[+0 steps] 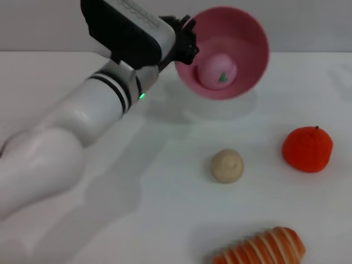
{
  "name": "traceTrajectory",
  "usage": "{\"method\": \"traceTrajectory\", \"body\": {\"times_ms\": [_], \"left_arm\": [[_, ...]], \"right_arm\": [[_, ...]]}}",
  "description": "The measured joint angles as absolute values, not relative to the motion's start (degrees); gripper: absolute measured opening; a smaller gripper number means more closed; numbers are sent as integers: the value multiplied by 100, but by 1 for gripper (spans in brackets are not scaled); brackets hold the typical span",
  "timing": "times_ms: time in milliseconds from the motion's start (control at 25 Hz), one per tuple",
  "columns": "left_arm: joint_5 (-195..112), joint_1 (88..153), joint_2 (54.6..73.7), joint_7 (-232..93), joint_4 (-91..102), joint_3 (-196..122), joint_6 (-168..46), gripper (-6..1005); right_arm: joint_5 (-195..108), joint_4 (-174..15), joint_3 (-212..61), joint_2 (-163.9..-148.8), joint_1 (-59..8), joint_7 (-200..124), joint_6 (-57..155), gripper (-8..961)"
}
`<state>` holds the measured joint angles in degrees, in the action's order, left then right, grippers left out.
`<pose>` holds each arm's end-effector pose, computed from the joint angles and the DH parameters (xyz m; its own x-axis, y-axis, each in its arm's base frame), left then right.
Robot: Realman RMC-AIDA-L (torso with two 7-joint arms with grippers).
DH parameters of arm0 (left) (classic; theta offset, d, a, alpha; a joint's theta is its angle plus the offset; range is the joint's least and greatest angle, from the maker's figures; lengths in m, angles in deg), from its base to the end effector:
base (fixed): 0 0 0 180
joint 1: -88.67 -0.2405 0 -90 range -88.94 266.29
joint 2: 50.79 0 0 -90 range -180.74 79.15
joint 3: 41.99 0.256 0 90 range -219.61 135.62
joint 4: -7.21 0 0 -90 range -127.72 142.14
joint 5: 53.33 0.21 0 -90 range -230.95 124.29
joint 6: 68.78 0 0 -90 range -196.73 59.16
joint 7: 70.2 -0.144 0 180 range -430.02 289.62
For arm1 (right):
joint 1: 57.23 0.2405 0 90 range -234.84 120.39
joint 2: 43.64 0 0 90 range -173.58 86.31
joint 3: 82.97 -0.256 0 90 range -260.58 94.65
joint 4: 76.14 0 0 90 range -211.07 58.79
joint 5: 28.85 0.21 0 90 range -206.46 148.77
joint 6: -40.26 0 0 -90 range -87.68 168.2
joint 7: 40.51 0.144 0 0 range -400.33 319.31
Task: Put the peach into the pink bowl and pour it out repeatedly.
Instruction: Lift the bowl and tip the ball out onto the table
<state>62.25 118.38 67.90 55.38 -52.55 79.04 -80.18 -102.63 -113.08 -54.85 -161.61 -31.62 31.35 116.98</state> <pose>-0.1263 0.3927 -0.0829 0.9246 -0.0418 0.3787 0.3030 -0.5220 -0.7973 0.2918 0.3642 0.1225 0.4296 0.1040 -0.8970 -0.7733 -0.4705 -0.4249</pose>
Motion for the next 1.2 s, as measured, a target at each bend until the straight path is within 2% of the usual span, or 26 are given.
{"method": "traceTrajectory", "body": {"times_ms": [520, 1200], "left_arm": [[6450, 11815, 6803, 5623, -5240, 9355, -10315, 43], [6748, 11882, 6811, 6124, -5126, 9582, -10599, 43]], "right_arm": [[-10123, -11387, -5922, -16148, -3518, 2931, 11764, 543], [-10157, -11367, -5857, -16173, -3511, 2927, 11769, 531]]}}
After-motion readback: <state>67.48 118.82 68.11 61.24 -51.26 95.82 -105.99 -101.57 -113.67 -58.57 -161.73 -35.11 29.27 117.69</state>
